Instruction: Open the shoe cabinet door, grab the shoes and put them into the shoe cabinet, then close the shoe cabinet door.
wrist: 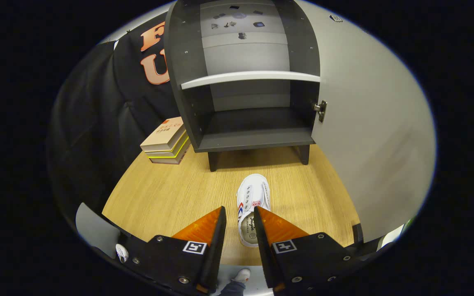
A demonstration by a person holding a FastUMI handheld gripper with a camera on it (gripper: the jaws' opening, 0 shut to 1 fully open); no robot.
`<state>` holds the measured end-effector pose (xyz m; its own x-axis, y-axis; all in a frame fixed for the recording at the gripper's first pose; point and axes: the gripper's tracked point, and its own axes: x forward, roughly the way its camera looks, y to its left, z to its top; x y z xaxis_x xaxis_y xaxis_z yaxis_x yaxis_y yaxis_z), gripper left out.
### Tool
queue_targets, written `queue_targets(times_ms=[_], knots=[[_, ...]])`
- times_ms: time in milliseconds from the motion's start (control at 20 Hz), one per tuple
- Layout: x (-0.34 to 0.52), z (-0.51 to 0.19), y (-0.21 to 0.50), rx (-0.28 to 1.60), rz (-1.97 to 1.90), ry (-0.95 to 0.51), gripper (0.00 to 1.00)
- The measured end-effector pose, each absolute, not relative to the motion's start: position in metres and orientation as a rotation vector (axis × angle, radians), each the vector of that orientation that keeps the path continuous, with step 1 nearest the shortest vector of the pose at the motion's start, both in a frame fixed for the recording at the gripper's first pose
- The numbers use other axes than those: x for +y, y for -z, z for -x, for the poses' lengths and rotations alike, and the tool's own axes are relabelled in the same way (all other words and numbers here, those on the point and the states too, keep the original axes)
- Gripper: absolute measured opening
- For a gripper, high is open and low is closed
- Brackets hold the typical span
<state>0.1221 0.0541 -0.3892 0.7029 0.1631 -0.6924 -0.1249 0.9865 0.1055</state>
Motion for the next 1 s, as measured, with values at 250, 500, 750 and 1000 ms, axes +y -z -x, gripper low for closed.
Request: queue_targets(times_ms=[250, 500, 750, 1000], knots=[[0.062, -0.13, 0.44, 0.883, -0.071, -0.183, 0.44], [0.063, -0.136, 0.488, 0.983, -0.074, -0.178, 0.44], [0.062, -0.143, 0.513, 1.059, -0.091, -0.174, 0.44], [0.072, -0.151, 0.534, 1.092, -0.101, -0.185, 0.28]])
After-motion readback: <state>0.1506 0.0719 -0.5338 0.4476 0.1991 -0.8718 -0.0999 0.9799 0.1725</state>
